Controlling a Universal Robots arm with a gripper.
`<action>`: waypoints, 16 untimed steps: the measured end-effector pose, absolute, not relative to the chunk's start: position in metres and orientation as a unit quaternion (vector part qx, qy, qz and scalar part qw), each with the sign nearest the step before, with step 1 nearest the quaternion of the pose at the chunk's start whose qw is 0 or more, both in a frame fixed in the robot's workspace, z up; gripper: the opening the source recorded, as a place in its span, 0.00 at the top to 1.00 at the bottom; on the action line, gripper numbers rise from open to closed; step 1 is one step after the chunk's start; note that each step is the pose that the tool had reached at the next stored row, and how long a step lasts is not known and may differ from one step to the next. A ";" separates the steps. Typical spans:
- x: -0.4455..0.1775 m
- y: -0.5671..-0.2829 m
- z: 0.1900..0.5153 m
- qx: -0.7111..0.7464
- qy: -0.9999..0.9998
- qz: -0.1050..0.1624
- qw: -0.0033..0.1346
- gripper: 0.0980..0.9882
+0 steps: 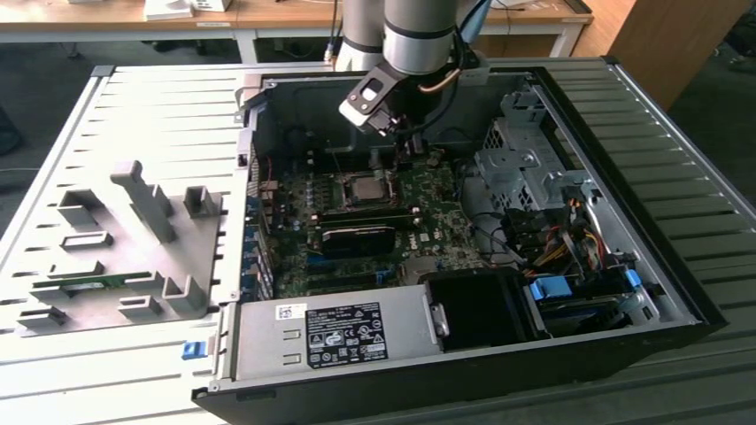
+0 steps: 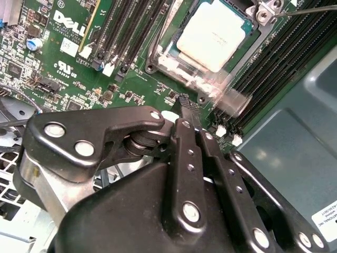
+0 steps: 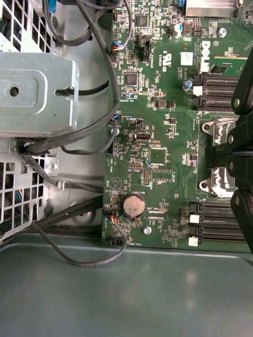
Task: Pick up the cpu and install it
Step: 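Close the cpu cover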
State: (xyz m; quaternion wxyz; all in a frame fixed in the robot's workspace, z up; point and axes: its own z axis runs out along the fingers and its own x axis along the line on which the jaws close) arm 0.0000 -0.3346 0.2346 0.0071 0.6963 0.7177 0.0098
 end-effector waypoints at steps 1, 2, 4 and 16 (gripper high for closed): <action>0.000 -0.335 0.235 0.696 0.718 0.010 0.007 0.99; 0.000 -0.335 0.234 0.696 0.718 0.010 0.007 0.99; -0.001 -0.335 0.234 0.696 0.718 0.010 0.007 0.99; -0.012 -0.335 0.232 0.696 0.718 0.010 0.007 0.99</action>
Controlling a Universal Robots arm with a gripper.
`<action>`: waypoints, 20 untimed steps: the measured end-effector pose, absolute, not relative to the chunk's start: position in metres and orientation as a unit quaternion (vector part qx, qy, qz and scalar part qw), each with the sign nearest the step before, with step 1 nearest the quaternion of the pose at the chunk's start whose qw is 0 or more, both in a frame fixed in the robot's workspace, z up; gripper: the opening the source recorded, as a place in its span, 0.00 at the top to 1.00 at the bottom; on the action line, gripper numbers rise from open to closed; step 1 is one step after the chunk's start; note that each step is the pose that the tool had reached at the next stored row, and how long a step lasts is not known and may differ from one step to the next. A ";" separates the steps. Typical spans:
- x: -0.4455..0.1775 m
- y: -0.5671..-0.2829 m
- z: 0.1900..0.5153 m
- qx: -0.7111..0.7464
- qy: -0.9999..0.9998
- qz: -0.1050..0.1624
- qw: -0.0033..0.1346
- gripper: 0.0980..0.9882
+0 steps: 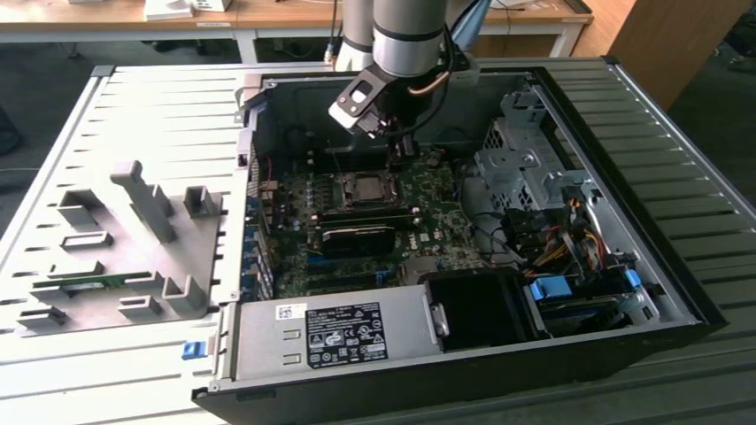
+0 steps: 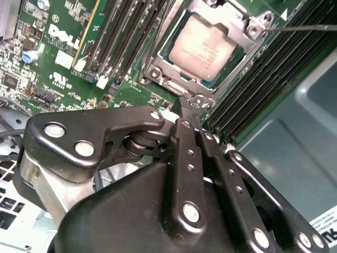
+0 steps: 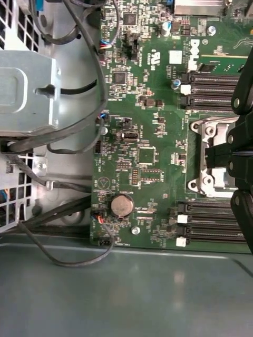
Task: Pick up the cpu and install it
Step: 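Close the cpu cover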
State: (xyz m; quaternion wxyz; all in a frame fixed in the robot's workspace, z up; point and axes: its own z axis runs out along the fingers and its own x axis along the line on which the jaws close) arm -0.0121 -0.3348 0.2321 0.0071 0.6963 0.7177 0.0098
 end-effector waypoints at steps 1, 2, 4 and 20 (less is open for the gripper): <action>-0.013 -0.335 0.232 0.696 0.718 0.010 0.007 0.99; -0.014 -0.335 0.232 0.696 0.718 0.010 0.007 0.99; -0.016 -0.335 0.231 0.696 0.718 0.010 0.007 0.99; -0.029 -0.336 0.227 0.696 0.718 0.010 0.007 0.99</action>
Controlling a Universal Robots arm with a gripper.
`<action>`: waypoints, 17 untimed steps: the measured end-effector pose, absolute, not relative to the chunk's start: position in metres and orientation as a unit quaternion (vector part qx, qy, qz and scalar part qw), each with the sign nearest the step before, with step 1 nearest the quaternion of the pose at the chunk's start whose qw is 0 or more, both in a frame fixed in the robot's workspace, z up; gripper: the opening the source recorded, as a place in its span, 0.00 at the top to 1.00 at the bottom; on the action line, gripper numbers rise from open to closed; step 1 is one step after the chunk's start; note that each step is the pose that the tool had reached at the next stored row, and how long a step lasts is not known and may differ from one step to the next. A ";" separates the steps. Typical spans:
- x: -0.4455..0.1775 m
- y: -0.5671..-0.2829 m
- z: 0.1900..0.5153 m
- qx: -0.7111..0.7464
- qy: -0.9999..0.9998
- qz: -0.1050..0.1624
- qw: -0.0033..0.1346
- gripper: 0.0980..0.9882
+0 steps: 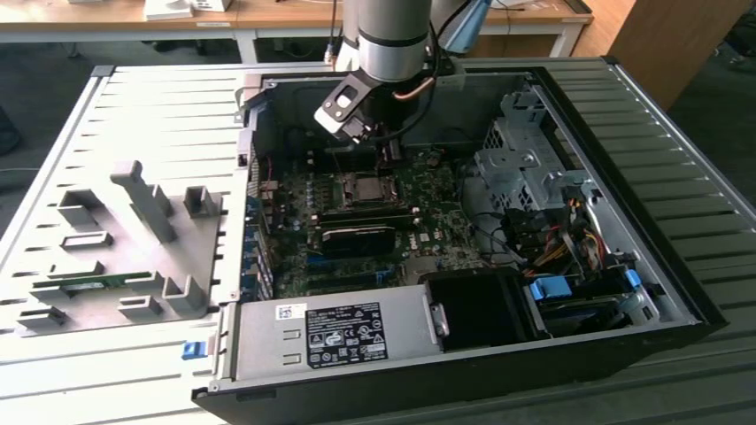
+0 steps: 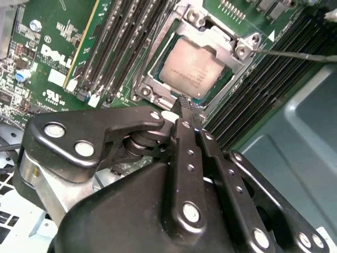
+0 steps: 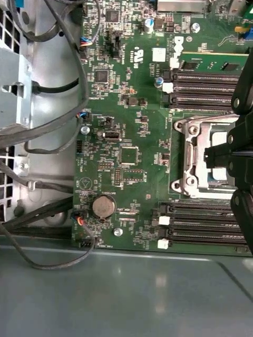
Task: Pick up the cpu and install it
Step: 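Close the cpu cover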
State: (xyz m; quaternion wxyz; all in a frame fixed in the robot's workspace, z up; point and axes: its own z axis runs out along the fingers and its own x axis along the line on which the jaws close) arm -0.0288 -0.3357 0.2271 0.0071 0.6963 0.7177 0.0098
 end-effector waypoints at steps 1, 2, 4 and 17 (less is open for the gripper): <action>-0.031 -0.336 0.227 0.696 0.718 0.010 0.007 0.99; -0.034 -0.336 0.226 0.696 0.718 0.010 0.007 0.99; -0.042 -0.336 0.225 0.696 0.718 0.010 0.007 0.99; -0.065 -0.337 0.217 0.696 0.718 0.008 0.005 0.99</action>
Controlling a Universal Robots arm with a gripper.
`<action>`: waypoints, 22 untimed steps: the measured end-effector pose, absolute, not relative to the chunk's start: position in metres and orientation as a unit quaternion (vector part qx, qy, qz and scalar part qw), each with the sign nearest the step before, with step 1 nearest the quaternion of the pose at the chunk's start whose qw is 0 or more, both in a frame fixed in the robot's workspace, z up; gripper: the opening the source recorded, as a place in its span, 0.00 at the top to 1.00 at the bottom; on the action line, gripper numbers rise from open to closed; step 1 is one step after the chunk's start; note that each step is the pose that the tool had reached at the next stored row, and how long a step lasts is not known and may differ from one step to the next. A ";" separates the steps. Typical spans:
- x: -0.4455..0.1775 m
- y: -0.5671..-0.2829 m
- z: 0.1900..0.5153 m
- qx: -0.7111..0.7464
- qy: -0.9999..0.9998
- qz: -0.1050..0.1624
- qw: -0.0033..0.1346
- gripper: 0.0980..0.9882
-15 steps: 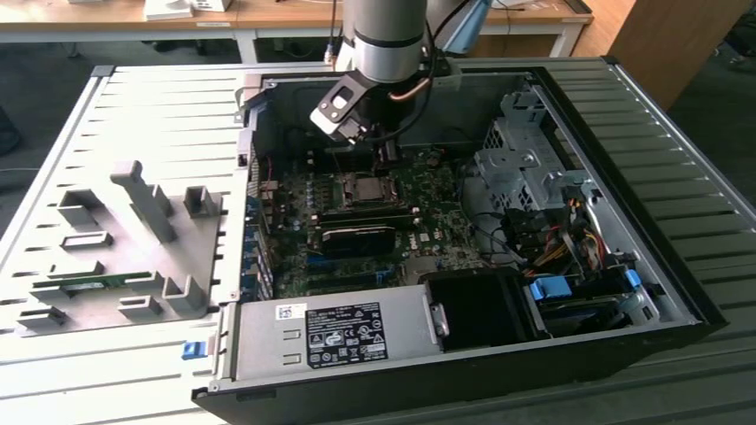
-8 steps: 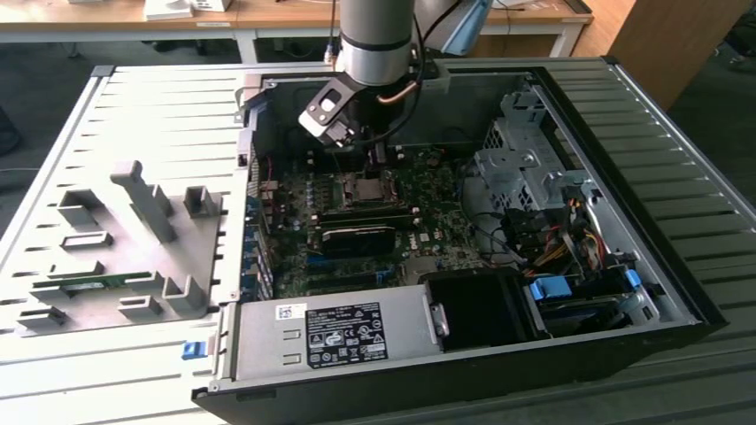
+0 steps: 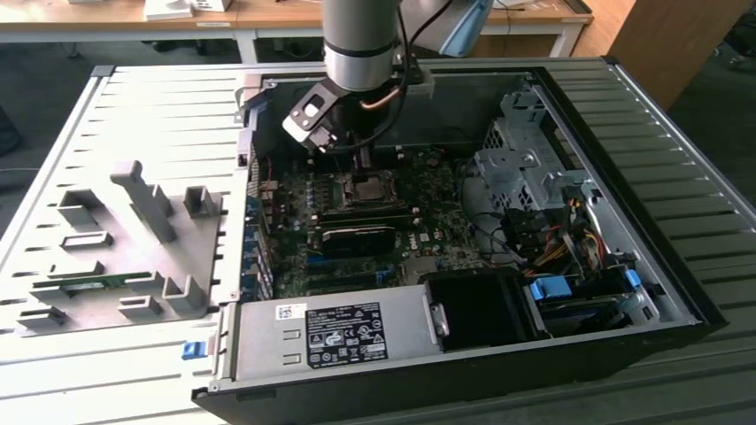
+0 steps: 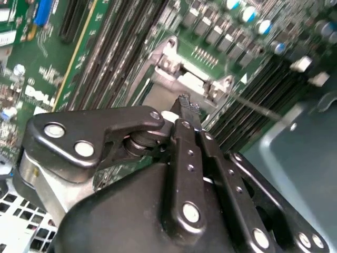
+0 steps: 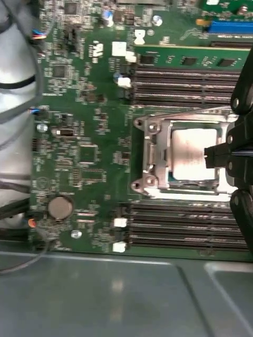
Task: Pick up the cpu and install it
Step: 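Close the cpu cover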
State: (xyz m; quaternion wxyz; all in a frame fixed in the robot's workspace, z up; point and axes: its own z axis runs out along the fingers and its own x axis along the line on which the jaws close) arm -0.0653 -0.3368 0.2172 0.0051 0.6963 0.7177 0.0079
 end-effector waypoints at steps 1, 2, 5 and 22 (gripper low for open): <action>-0.067 -0.337 0.216 0.696 0.718 0.008 0.005 0.99; -0.068 -0.337 0.214 0.696 0.718 0.008 0.005 0.99; -0.069 -0.337 0.212 0.696 0.718 0.008 0.005 0.99; -0.071 -0.337 0.202 0.696 0.718 0.007 0.005 0.99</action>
